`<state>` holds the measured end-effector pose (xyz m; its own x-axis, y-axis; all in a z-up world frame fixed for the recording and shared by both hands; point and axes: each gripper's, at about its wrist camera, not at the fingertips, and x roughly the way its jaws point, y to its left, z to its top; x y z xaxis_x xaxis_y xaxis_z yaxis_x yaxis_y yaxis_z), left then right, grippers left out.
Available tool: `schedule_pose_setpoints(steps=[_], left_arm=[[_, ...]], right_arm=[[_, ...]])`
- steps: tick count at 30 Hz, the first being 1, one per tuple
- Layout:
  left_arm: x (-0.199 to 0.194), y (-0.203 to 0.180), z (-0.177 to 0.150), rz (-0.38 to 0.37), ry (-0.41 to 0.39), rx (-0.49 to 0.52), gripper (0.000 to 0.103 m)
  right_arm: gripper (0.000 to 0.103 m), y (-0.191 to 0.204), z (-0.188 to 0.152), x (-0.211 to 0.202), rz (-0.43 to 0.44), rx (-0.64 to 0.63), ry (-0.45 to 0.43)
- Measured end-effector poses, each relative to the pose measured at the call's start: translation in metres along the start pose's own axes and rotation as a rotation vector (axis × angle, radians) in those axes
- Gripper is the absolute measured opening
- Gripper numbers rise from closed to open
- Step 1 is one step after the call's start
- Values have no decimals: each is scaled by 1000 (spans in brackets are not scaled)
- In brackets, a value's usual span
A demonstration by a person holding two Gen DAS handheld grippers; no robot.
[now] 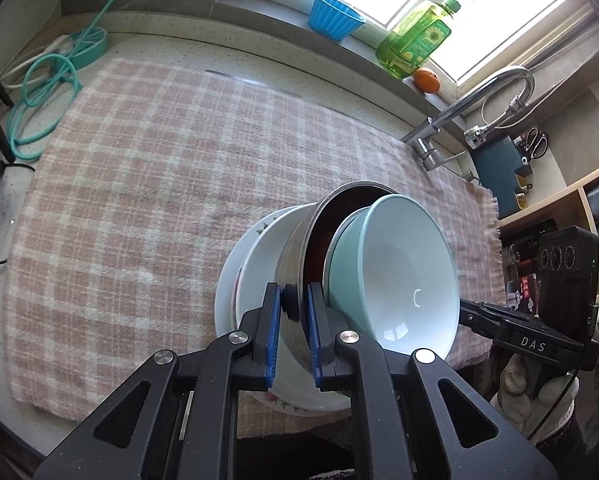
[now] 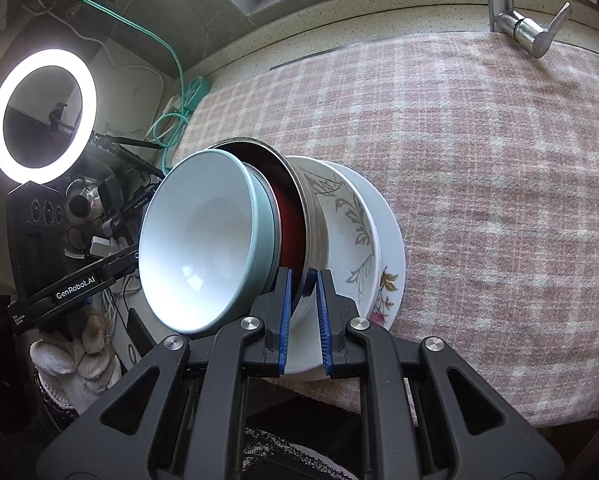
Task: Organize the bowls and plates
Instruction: 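Carry the bowl stack with the right gripper onto the plate stack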
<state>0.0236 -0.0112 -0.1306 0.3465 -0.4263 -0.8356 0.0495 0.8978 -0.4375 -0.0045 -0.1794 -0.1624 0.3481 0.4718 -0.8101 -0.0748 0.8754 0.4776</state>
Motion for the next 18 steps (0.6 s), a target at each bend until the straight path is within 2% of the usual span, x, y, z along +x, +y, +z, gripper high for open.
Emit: schedule_pose_setpoints(steps=[18], left_arm=[[1, -3, -1, 6, 0, 17, 8]], right_arm=[[15, 0, -3, -5, -12, -3, -5]])
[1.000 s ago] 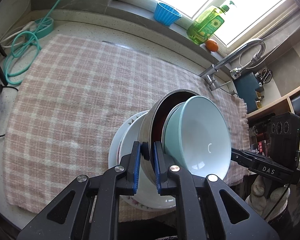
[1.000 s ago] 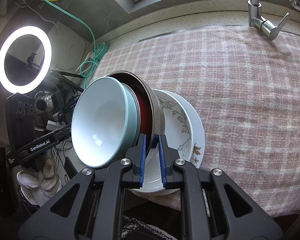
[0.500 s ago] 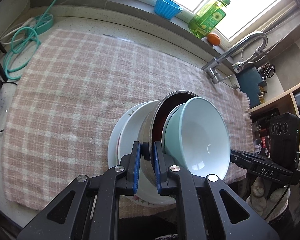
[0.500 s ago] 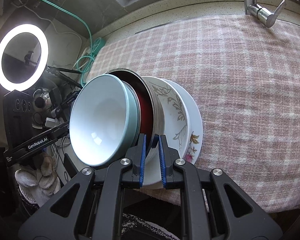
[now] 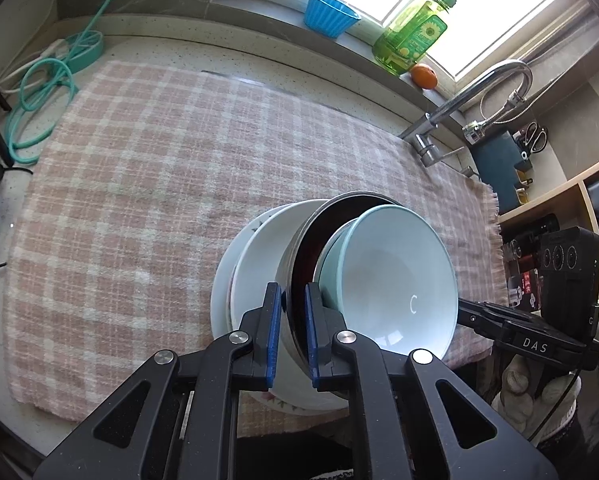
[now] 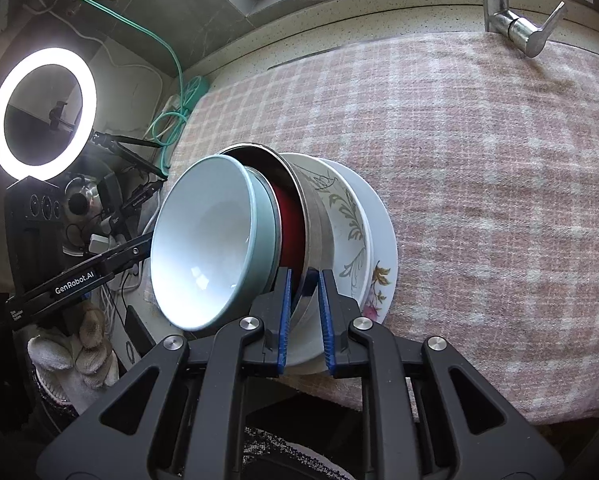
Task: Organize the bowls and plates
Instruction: 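Carry the bowl stack with the right gripper onto the plate stack, then open the right gripper to release the bowls on the plates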
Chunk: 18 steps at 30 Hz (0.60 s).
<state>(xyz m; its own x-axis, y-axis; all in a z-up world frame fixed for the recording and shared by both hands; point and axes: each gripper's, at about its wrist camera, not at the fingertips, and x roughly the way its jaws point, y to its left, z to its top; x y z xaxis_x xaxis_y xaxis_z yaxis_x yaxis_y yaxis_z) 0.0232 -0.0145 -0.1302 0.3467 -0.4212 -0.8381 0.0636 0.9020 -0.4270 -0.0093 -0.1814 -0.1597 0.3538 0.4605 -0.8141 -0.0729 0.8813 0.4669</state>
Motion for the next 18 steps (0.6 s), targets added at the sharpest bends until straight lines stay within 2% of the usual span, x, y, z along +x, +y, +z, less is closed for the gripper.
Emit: schedule_pose_setpoints(steps=[12, 18], left_arm=[[-10, -3, -1, 19, -27, 29, 8], [-14, -2, -2, 27, -36, 29, 9]], right_arm=[[15, -1, 0, 0, 2, 0, 0], [15, 3, -3, -8, -18, -18, -28]])
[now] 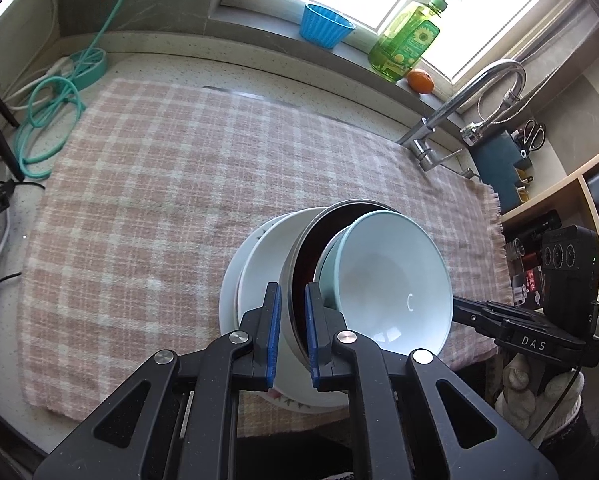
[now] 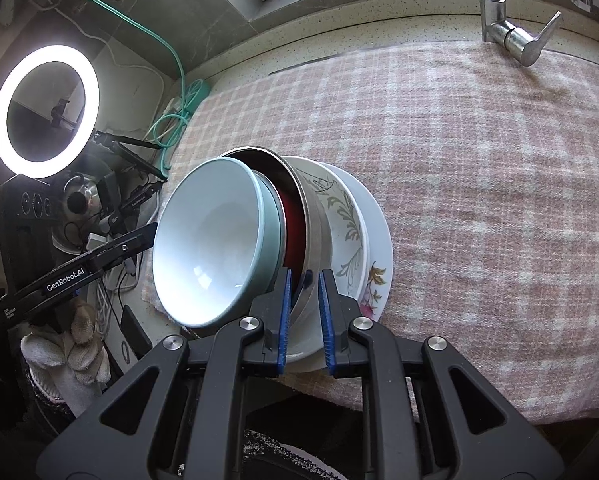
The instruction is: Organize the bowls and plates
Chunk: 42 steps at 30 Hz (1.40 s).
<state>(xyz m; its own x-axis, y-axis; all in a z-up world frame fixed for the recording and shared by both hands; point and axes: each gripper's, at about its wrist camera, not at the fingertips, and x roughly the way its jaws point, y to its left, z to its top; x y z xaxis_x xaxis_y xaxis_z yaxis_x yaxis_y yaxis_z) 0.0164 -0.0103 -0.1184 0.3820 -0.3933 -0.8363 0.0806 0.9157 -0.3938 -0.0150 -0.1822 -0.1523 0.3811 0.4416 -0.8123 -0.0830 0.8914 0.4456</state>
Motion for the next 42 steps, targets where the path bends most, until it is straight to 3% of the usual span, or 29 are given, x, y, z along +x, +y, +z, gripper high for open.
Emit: schedule_pose_setpoints(steps=[9, 12, 15, 17, 24, 27, 32, 34, 42], left_arm=[[-15, -3, -3, 9, -42, 17, 12], [-21, -7, -4, 30, -67, 41, 14], [-27, -10, -6, 44, -86, 60, 32], [-29, -13, -7, 59, -94, 78, 35], [-38, -18, -10, 94, -142, 94, 39], [-43, -20, -12, 104, -164, 99, 40], [-51, -25, -15, 127, -198, 115, 49], [-55, -29, -16, 149, -221, 123, 64], [-72, -38, -19, 187, -296, 141, 76]], right_arm=[[17, 5, -3, -20, -46, -28, -63], [29, 8, -5, -28, -78, -51, -96], [42, 12, -9, -37, -111, -76, -136], [50, 14, -11, -43, -131, -87, -159], [62, 17, -16, -54, -156, -98, -208], [72, 20, -19, -58, -173, -114, -231], [84, 21, -22, -65, -187, -119, -270], [85, 22, -24, -70, -198, -119, -296], [93, 31, -31, -83, -252, -143, -367]])
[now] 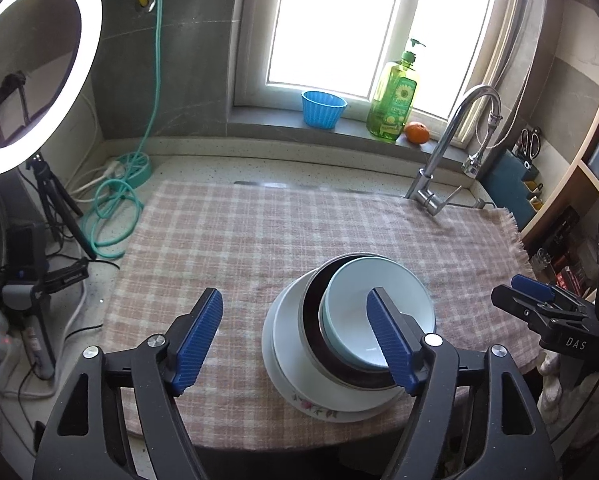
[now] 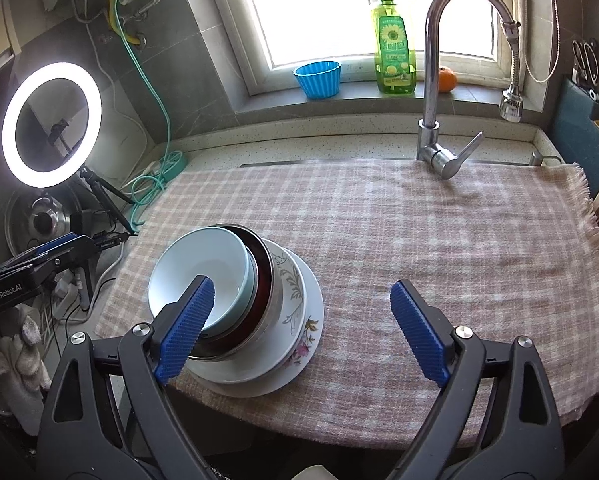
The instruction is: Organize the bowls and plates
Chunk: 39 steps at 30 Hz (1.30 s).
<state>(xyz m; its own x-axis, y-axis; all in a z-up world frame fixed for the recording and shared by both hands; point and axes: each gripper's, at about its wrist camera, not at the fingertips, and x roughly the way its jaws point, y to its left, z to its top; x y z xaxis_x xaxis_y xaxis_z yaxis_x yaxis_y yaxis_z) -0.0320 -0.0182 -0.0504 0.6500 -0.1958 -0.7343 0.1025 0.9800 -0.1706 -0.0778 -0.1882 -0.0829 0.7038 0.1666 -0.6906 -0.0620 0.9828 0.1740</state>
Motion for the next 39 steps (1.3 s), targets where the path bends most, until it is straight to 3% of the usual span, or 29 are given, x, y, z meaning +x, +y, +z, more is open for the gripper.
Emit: schedule_pose_setpoints(steps=[30, 39], left_arm=[[-2, -6, 7, 1, -37, 6, 76], [-5, -10, 9, 40, -62, 33, 76]], right_arm=[[95, 7, 11, 1, -4, -31, -20], [95, 4, 10, 4, 2, -22, -14]])
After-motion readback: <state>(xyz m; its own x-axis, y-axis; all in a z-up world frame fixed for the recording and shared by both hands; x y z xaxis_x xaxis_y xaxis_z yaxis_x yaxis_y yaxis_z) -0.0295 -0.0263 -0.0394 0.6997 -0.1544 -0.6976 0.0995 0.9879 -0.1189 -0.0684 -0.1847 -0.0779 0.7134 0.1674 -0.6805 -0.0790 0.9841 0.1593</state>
